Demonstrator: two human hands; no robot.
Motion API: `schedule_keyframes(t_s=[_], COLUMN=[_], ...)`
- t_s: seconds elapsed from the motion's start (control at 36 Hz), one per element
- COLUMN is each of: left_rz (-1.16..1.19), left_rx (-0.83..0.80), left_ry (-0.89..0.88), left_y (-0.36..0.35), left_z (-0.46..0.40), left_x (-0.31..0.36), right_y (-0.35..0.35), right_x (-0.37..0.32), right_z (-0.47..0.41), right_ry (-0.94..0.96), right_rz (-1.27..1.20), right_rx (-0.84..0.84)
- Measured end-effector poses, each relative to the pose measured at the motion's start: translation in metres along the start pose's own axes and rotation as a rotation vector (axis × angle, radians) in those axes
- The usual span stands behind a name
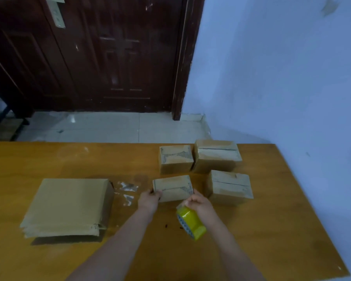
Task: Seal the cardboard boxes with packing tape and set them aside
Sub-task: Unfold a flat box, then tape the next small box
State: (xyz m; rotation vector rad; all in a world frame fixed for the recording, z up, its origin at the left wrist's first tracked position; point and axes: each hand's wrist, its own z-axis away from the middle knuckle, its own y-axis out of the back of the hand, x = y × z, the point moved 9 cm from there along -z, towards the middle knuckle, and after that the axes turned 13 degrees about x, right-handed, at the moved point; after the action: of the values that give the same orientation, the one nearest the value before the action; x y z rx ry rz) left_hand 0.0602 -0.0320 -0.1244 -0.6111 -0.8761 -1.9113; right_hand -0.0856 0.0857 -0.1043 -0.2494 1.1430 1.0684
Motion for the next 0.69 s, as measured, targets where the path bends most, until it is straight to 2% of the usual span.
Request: schedule_keyframes(t_s=[0.19, 0.33, 0.5, 0.61, 0.69], left_rz=[-0.076, -0.038, -0.029, 0.077, 0.052], left_rx=[0.058, 0.087, 0.011, 0.062, 0.104], left_ry=[-0.04, -0.016, 0.004, 0.069, 0.02], left_y=[-0.02, -0.034, -0.043, -0.028, -0.009], left_z=[-0.014, -0.029, -0.028, -0.037, -0.044], left_x=[0.035, 0.041, 0.038, 0.03, 0.024], right_y=[0.024, 0.026, 0.015, 0.017, 0.014], right_x=[-0.032, -0.03, -0.023, -0.028, -0.036], right_z=[0.0, -0.005, -0.004, -0.002, 0.002], right_ry=[0.042, 0.191, 0.252, 0.281, 0.33], right_rz=[0.016, 0.128, 0.237, 0.298, 0.31], right_rx=[0.108, 0.181, 0.101, 0.086, 0.075])
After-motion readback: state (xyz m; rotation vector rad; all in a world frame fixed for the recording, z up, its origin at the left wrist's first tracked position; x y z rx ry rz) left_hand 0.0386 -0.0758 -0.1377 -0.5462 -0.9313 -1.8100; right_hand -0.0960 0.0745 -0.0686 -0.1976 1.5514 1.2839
